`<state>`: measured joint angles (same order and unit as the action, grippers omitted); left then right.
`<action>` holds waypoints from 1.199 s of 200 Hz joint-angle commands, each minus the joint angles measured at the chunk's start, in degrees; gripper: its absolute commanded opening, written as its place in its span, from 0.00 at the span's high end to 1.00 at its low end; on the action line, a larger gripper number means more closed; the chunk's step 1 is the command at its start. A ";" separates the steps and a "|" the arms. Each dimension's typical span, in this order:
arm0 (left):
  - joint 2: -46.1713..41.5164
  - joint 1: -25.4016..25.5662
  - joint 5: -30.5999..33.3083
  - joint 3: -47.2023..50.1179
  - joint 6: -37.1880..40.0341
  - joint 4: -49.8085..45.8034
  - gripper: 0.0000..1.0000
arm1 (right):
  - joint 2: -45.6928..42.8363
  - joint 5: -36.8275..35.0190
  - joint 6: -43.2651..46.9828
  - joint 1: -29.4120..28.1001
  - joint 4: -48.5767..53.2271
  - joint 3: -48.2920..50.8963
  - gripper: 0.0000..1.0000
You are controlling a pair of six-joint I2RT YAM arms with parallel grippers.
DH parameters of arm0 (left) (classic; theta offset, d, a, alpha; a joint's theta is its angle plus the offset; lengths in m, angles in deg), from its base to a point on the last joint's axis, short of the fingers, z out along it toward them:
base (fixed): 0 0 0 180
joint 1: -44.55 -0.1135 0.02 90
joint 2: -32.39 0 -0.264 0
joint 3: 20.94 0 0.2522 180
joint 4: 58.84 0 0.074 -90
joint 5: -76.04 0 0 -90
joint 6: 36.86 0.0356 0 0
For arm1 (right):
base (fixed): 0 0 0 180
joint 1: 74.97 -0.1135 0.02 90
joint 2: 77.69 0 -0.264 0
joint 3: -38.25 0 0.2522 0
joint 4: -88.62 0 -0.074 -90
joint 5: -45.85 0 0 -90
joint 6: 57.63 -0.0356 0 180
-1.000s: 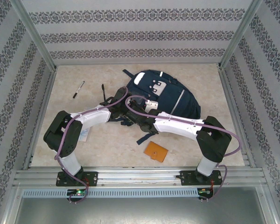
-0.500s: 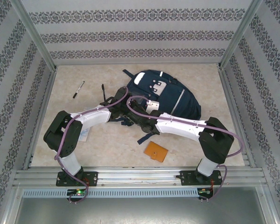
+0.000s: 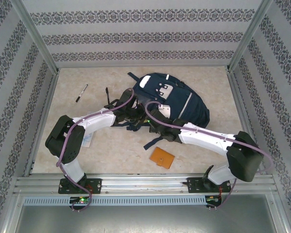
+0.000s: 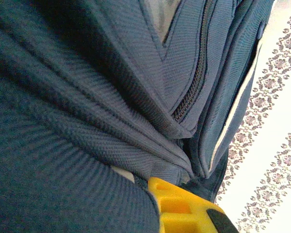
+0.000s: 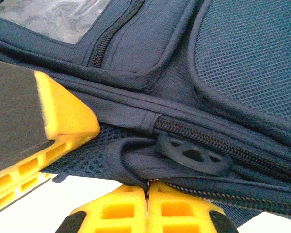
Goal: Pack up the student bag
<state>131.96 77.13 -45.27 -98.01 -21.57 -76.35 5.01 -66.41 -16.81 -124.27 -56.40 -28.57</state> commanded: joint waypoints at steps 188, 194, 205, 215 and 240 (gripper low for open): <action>-1.33 -0.63 -5.16 3.09 -14.76 14.07 1.00 | 1.20 -5.98 -7.84 -2.17 7.85 -2.52 0.65; -1.31 -0.54 -5.29 3.44 -16.22 15.38 1.00 | 1.99 -7.80 -8.89 -2.75 9.11 -3.09 0.64; -1.24 -0.27 -5.72 4.09 -18.94 17.65 1.00 | 3.17 -9.78 -11.10 -3.40 11.24 -3.94 0.62; -1.07 -0.07 -6.27 4.33 -20.74 19.02 1.00 | 4.14 -11.57 -13.21 -4.14 12.63 -4.75 0.60; -0.69 0.12 -8.22 2.92 -21.06 18.13 1.00 | 6.29 -15.43 -16.42 -5.75 13.77 -6.35 0.56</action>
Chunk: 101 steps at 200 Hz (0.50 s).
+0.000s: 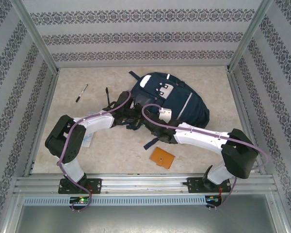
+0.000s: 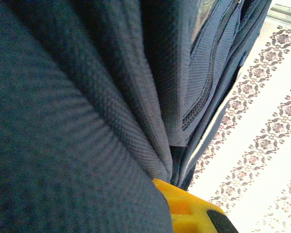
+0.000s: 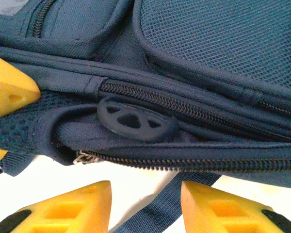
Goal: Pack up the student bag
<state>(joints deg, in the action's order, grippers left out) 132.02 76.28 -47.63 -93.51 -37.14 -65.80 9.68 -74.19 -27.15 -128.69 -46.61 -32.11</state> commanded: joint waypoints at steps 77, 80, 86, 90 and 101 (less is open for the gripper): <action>-0.19 0.99 -6.19 -1.99 -6.31 8.30 1.00 | 6.57 -5.73 -6.43 -2.75 7.40 -8.42 0.51; -0.23 0.97 -6.26 -1.92 -6.23 8.23 1.00 | 6.92 -5.89 -6.29 -2.61 7.40 -8.66 0.51; -0.16 0.97 -6.38 -1.92 -6.22 8.14 1.00 | 7.54 -6.36 -6.17 -2.16 7.69 -9.14 0.51; -0.19 0.97 -6.41 -1.81 -6.22 8.06 1.00 | 7.89 -6.82 -6.01 -1.98 7.87 -9.50 0.52; -0.21 0.97 -6.49 -1.62 -6.14 7.89 1.00 | 8.68 -9.11 -5.30 -1.59 7.94 -10.26 0.54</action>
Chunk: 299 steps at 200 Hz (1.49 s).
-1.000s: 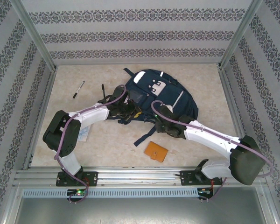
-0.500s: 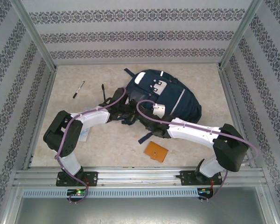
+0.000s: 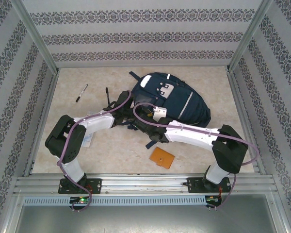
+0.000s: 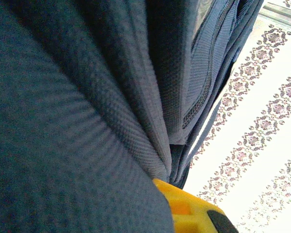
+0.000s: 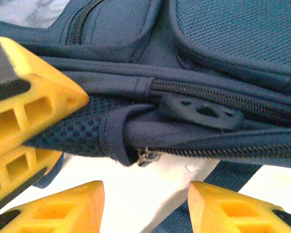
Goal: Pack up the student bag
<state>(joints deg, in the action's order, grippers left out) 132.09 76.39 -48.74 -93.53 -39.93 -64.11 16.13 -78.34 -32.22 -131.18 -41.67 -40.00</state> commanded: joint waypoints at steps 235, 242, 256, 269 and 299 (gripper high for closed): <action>-1.63 -4.24 -0.72 -1.66 12.22 -7.30 1.00 | -15.50 16.94 13.85 12.60 2.60 14.84 1.00; -1.38 -4.48 -0.68 -1.71 12.88 -7.43 1.00 | -17.12 17.58 14.75 13.71 2.87 16.02 1.00; -0.83 -4.85 -0.62 -2.18 14.60 -8.53 1.00 | -20.37 18.68 16.66 16.64 3.98 18.65 1.00; 0.44 -5.35 -1.08 -3.89 17.73 -10.92 1.00 | -23.68 21.16 19.07 19.99 4.22 21.69 1.00; 4.84 -5.71 -1.28 -11.99 30.73 -23.79 1.00 | -31.70 28.23 26.79 24.74 4.94 26.88 1.00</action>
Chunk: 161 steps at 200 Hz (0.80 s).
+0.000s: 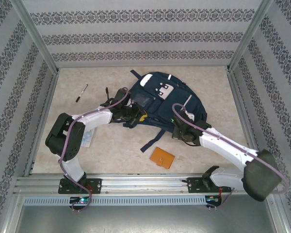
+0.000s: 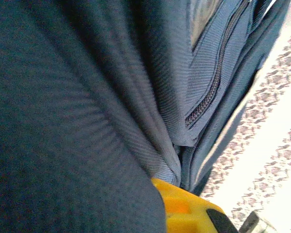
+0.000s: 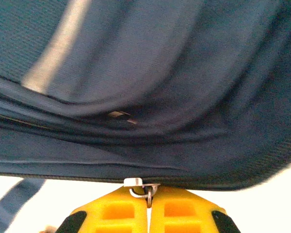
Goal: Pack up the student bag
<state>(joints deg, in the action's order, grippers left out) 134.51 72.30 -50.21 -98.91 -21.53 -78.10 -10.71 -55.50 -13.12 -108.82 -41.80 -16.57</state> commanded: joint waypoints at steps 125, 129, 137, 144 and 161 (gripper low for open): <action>20.90 -10.87 8.85 -38.36 31.22 -36.66 0.51 | 10.32 26.16 9.49 -7.20 -15.97 -8.97 1.00; 19.95 -11.08 10.81 -37.46 31.01 -38.14 0.50 | 11.37 25.93 8.89 -7.55 -16.18 -9.86 1.00; 17.28 -11.54 13.69 -34.13 31.33 -38.65 0.49 | 13.49 25.77 8.14 -8.13 -16.38 -11.65 1.00; 14.40 -11.78 15.17 -30.06 31.69 -37.62 0.47 | 15.07 26.06 7.66 -8.45 -16.53 -12.84 1.00; 6.86 -12.03 16.35 -18.60 29.89 -33.22 0.45 | 17.78 27.99 7.29 -8.87 -17.70 -14.28 1.00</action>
<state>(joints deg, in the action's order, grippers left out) 151.85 60.89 -39.26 -128.65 9.22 -111.02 4.59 -31.13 -3.46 -116.88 -55.57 -27.60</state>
